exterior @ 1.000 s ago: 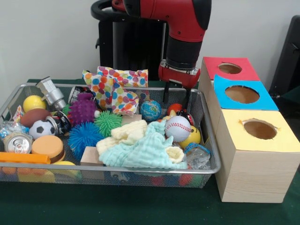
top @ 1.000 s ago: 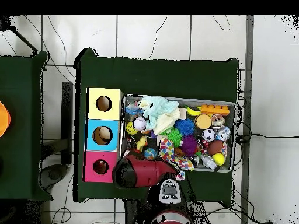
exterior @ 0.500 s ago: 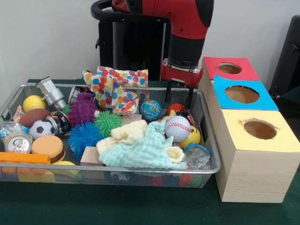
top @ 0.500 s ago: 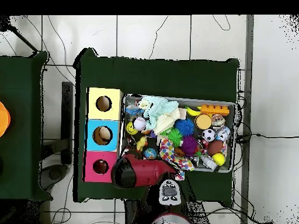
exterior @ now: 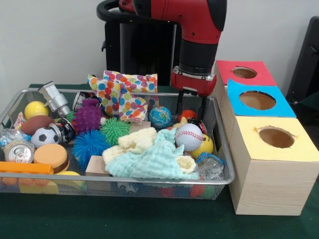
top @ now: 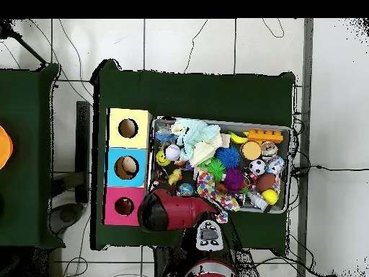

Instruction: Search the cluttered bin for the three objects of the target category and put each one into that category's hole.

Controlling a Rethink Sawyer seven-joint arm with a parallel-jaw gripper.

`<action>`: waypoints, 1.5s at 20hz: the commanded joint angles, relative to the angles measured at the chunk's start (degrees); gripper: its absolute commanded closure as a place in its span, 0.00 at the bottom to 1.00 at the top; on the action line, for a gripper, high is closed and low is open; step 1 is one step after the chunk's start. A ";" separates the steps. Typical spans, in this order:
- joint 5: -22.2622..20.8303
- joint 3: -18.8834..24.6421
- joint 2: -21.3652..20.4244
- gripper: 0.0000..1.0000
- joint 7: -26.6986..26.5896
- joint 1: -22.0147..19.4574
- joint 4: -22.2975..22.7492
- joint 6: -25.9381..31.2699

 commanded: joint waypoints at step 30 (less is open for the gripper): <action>0.03 1.26 1.45 0.00 5.28 -1.72 -7.90 -7.70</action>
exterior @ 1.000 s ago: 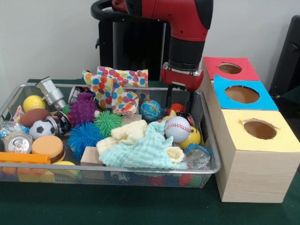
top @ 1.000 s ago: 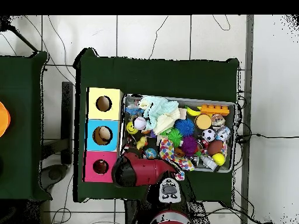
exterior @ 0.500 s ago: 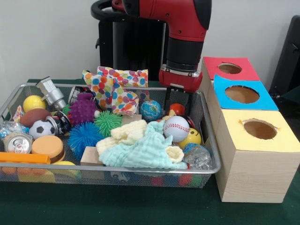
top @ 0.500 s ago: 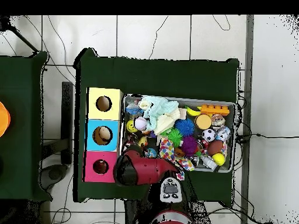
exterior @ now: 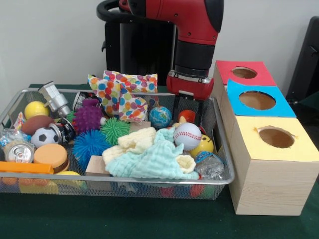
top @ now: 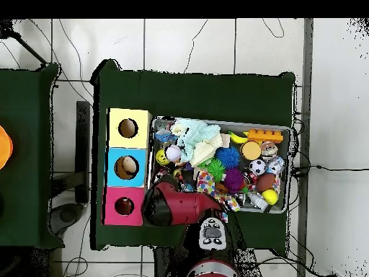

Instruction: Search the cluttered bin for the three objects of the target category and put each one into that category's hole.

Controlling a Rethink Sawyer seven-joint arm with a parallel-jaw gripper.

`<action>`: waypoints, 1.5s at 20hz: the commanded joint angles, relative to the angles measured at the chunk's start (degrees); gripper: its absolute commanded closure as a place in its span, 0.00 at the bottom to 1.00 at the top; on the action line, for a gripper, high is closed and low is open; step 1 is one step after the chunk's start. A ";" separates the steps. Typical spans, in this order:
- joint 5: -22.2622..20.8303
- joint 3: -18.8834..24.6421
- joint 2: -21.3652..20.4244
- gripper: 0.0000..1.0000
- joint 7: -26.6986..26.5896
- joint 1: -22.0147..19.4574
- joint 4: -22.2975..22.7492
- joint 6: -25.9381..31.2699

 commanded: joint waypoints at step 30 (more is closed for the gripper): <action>-3.41 6.01 6.10 0.00 2.84 -5.72 -1.56 3.04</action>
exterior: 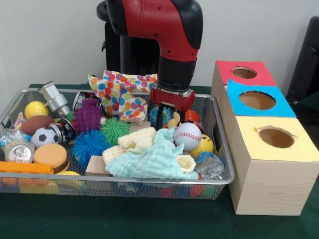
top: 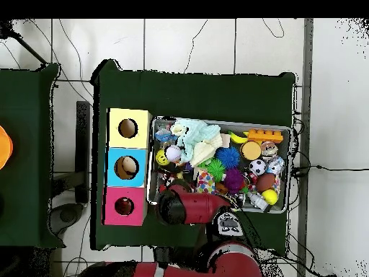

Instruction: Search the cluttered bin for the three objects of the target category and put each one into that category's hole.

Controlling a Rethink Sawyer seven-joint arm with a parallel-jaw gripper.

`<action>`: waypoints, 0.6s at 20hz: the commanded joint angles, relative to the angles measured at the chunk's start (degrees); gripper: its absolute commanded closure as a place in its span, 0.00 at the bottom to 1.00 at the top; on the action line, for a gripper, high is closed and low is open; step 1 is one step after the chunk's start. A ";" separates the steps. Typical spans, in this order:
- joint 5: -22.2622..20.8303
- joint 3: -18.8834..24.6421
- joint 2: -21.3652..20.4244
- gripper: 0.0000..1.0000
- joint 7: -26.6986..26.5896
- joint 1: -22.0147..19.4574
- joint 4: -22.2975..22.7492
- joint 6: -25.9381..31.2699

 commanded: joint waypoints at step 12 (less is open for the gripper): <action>-3.11 5.91 -1.25 0.00 -0.49 -0.92 0.96 9.21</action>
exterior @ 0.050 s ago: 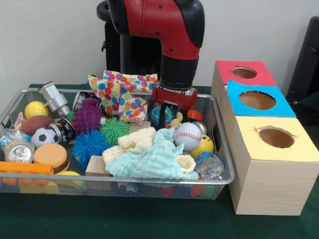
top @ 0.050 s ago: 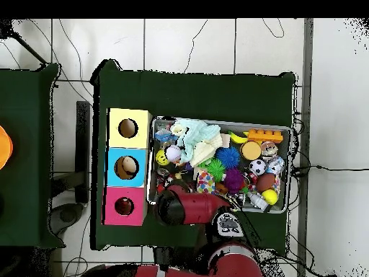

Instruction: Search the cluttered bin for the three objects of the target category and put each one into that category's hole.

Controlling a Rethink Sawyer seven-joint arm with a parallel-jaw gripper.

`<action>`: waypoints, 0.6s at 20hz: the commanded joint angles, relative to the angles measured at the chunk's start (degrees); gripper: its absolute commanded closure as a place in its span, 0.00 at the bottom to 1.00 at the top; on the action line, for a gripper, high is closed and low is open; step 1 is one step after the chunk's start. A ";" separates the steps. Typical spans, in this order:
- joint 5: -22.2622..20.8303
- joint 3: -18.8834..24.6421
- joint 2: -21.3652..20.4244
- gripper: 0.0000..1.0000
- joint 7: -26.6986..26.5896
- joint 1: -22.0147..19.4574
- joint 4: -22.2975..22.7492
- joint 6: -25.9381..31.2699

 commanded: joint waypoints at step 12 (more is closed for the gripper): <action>-2.77 2.51 0.29 1.00 -0.18 3.87 -1.32 13.14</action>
